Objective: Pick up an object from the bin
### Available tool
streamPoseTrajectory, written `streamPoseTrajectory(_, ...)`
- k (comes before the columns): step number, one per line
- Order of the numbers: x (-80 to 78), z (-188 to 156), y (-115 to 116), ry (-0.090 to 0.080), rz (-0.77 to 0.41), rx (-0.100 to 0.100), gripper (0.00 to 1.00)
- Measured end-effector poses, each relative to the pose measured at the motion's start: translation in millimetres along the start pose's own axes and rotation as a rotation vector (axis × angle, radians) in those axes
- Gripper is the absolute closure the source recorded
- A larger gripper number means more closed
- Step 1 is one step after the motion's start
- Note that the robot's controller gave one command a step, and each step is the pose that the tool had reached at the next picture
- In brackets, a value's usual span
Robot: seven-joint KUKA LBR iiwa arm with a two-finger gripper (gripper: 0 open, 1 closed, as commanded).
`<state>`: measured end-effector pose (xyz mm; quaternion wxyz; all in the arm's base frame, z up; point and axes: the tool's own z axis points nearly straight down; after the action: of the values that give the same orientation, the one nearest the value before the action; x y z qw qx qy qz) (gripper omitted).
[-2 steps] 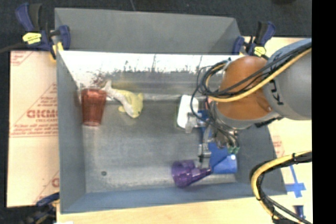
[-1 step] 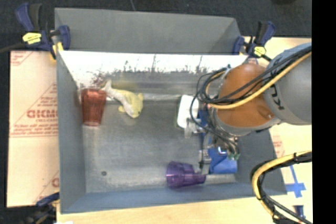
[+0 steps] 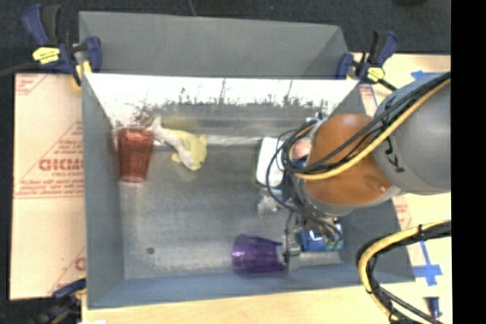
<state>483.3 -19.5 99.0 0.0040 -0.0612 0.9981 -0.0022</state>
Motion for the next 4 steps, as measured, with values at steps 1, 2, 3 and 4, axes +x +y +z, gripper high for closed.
streamPoseTrajectory(1, 0.7, 4.8, 22.3, 0.005, -0.002, 0.003, 0.0)
streamPoseTrajectory(2, -7.2, 4.0, 55.8, 0.002, -0.066, -0.002, 0.0)
streamPoseTrajectory(3, -5.2, 24.1, 75.9, -0.012, -0.108, 0.002, 0.0)
streamPoseTrajectory(4, -8.0, 25.3, 86.6, -0.014, -0.175, 0.004, 0.0)
